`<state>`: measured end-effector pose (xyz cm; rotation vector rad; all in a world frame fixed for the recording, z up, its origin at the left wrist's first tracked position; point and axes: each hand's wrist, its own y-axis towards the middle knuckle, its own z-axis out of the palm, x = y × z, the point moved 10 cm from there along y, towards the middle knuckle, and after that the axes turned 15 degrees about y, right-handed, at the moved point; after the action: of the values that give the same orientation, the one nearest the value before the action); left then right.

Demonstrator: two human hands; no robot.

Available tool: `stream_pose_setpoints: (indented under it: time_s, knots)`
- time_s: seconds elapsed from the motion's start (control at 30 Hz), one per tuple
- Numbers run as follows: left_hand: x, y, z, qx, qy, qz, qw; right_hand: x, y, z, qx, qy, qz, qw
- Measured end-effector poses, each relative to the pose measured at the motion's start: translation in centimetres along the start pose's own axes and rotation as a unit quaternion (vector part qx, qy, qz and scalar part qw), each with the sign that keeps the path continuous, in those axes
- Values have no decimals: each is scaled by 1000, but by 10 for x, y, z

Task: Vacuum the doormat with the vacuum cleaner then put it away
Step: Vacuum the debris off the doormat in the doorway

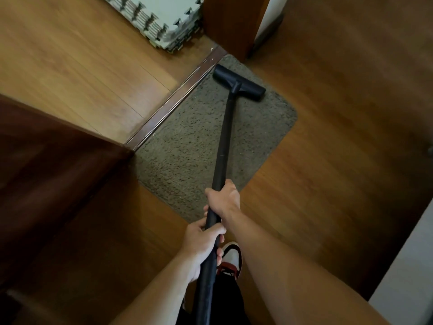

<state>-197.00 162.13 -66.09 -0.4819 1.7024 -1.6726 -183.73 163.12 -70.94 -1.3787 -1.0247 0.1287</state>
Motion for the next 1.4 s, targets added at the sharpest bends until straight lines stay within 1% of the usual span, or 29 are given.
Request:
stream_pose_setpoints:
  time_s: [0.27,0.43,0.53,0.7,0.9,1.1,1.27,1.4]
  knots:
    - [-34,14,11,8,-5,25,1000,31,25,-9,-20,-29,-21,999]
    - [-32,11,5,9,14,42,999,28,19,-3,-24,-23,-13,999]
    - [-11,3,-4,4,23,34,999,13,4,2,-26,-36,-8,999]
    - [42,-18,-22,9,20,12,1000,-34,-37,17,-11,-28,19,999]
    - [100,-35,-51,-13,10,-8,1000,-78,-73,44,1,-31,24,999]
    - [142,-50,-73,-31,-6,-12,999,-113,-102,65,9,-28,31,999]
    - [176,-69,-86,-34,-15,-37,999,-141,-129,79,17,-31,39,999]
    - [177,-76,-89,-44,-7,-33,998,-144,-133,81,19,-33,38,999]
